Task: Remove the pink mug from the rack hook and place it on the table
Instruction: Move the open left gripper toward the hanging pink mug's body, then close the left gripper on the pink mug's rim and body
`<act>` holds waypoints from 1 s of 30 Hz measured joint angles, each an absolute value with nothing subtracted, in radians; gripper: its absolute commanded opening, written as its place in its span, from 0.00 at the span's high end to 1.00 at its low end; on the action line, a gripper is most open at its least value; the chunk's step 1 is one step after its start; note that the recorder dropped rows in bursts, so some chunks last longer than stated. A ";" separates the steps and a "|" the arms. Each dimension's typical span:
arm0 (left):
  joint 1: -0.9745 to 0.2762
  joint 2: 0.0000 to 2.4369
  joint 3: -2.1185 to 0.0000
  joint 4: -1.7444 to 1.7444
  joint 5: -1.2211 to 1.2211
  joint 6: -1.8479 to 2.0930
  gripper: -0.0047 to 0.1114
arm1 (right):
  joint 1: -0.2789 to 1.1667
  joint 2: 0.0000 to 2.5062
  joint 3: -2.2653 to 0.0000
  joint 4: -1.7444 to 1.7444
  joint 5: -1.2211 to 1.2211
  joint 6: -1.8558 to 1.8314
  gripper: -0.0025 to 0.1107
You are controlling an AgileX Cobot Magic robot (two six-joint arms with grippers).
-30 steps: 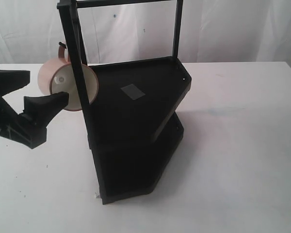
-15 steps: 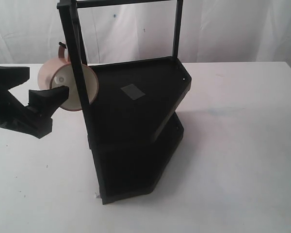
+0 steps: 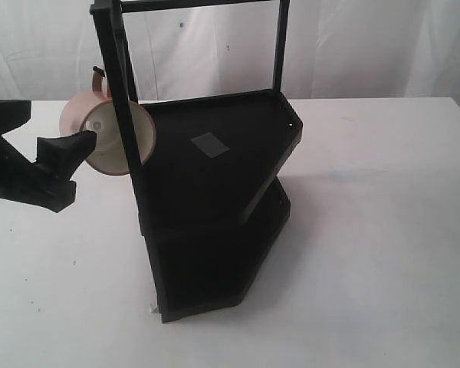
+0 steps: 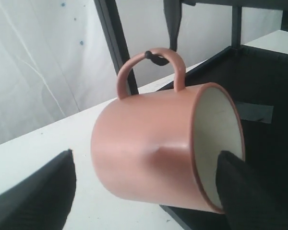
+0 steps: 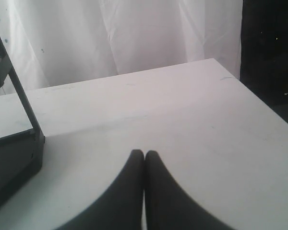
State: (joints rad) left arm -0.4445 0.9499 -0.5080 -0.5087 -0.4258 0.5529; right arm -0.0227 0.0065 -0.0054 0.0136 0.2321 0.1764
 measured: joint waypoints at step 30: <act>-0.445 0.967 -0.530 -0.829 -0.402 0.815 0.27 | -0.023 0.006 -0.005 0.014 0.232 0.176 0.98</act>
